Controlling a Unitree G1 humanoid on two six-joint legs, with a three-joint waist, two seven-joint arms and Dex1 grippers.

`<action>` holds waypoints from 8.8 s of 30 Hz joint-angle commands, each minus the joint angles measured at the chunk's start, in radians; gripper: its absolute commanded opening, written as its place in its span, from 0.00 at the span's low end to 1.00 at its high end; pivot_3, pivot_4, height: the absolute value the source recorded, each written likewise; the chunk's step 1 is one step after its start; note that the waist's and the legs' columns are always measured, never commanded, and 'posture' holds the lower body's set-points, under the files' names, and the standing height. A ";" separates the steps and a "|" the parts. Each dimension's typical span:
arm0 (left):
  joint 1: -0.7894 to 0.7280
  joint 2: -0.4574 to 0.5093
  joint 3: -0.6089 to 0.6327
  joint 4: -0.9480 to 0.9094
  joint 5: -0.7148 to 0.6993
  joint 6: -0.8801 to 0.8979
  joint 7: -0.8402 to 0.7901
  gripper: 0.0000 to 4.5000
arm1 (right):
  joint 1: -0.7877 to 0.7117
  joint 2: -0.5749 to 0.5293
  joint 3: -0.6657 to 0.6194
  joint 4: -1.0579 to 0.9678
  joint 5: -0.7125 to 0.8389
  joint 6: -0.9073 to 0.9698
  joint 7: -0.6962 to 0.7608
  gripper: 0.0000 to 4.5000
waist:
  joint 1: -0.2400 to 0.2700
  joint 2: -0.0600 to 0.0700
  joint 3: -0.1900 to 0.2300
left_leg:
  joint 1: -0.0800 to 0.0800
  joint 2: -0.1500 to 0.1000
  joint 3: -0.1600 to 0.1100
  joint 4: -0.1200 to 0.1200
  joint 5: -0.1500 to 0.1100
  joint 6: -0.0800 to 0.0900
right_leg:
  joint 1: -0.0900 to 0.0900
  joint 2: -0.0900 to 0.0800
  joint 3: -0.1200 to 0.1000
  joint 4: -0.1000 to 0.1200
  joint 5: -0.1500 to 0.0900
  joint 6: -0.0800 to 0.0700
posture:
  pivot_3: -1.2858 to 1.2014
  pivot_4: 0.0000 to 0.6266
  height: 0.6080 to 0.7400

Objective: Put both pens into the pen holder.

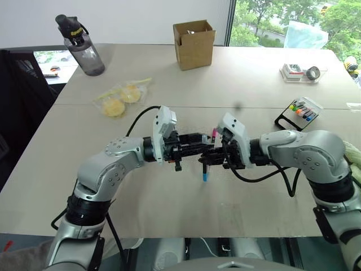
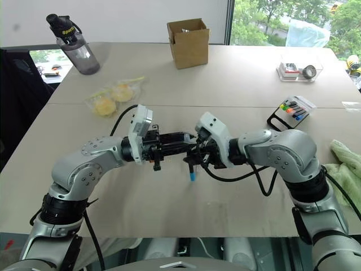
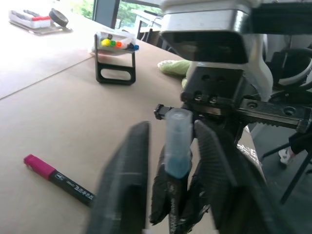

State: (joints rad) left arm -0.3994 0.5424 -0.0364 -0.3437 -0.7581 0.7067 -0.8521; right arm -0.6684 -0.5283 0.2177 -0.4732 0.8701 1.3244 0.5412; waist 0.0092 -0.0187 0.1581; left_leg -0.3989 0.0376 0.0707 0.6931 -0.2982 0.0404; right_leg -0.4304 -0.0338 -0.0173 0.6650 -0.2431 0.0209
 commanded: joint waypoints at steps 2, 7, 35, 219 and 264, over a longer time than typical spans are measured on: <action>-0.017 -0.018 0.072 -0.027 -0.056 0.012 0.036 0.79 | 0.032 -0.048 -0.051 -0.055 -0.024 -0.049 0.013 0.01 | 0.000 0.000 0.000 | 0.000 0.000 0.000 0.000 0.000 0.000 | 0.000 0.000 0.000 0.000 0.000 0.000 | 0.52 0.24 0.97; -0.023 -0.016 0.095 -0.027 -0.062 0.019 0.054 0.79 | 0.079 -0.232 -0.068 -0.062 -0.192 -0.252 0.072 0.01 | 0.003 0.000 0.000 | 0.000 0.000 0.000 0.000 0.000 0.000 | 0.000 0.000 0.000 0.000 0.000 0.000 | 0.52 0.24 0.97; -0.228 0.007 -0.055 -0.020 0.169 -0.037 0.020 0.79 | 0.336 -0.549 -0.355 0.302 -0.838 -1.225 0.215 0.01 | 0.002 0.000 0.001 | 0.001 0.000 0.003 0.001 0.000 0.000 | 0.000 0.003 0.003 -0.001 0.000 0.000 | 0.52 0.24 0.97; -0.294 -0.140 -0.138 -0.100 0.162 0.216 0.226 0.61 | 0.472 -0.258 -0.363 0.439 -0.996 -1.754 -0.154 0.01 | 0.003 0.005 0.002 | 0.005 -0.001 0.002 0.008 -0.003 0.004 | 0.008 0.002 0.004 -0.001 -0.002 0.005 | 0.52 0.24 0.97; -0.268 -0.083 -0.085 -0.193 0.126 0.264 0.286 0.63 | 0.244 -0.254 -0.357 0.717 -0.908 -1.755 -0.134 0.99 | -0.006 0.006 0.002 | 0.007 0.000 0.002 0.009 -0.001 0.001 | 0.009 -0.001 0.005 0.001 -0.002 0.005 | 0.52 0.24 0.97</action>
State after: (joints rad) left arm -0.6638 0.4419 -0.1445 -0.5257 -0.6314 0.9933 -0.5500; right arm -0.3953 -0.7745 -0.1010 0.3537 -0.1207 -0.5182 0.3658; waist 0.0029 -0.0127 0.1602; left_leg -0.3919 0.0371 0.0729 0.7017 -0.2991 0.0413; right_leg -0.4219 -0.0351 -0.0120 0.6664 -0.2452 0.0258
